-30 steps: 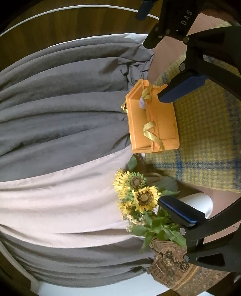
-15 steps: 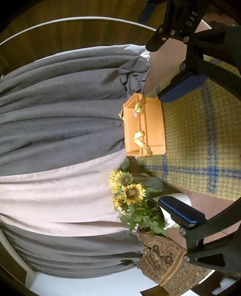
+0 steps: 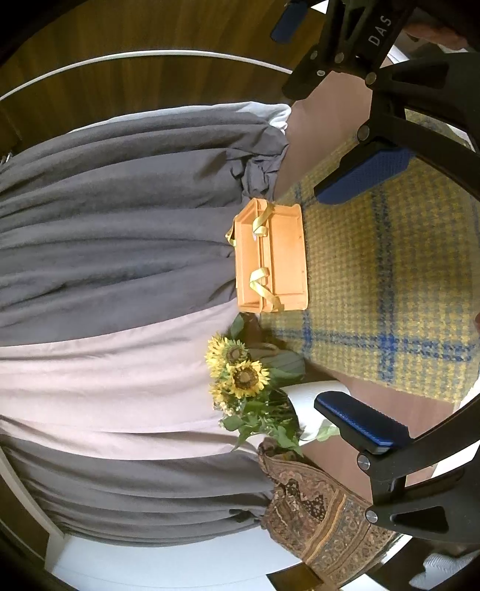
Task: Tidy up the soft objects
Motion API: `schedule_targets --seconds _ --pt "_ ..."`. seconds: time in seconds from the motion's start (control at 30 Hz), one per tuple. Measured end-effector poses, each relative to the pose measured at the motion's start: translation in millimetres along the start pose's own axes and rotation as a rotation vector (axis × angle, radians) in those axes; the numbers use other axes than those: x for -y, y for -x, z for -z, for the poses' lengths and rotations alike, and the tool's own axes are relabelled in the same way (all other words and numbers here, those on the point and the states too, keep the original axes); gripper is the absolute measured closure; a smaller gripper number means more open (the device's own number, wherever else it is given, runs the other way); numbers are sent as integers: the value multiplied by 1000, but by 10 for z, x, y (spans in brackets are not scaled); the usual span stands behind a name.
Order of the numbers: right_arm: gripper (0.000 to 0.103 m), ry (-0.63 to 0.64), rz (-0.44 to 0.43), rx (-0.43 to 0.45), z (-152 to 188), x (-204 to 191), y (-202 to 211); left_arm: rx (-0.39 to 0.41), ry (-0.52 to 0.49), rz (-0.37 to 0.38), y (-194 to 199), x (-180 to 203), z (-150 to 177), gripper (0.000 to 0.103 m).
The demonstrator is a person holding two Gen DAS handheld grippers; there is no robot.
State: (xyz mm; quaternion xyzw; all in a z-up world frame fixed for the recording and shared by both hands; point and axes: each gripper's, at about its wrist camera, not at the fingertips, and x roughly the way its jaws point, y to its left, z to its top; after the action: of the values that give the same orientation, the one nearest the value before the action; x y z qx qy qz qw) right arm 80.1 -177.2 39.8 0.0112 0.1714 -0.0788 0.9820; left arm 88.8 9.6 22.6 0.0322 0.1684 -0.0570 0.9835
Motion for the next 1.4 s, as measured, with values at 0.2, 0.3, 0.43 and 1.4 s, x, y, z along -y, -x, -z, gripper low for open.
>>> schedule_targets --seconds 0.2,0.3,0.43,1.4 --pt "5 -9 -1 2 65 31 154 11 -3 -2 164 23 54 0" --pt "5 -11 -4 -1 88 45 210 16 -11 -10 239 38 71 0" --pt "5 -11 -6 -2 105 46 261 12 -12 -6 295 42 76 0" --pt "5 -18 2 4 124 94 388 21 -26 -10 379 138 17 0"
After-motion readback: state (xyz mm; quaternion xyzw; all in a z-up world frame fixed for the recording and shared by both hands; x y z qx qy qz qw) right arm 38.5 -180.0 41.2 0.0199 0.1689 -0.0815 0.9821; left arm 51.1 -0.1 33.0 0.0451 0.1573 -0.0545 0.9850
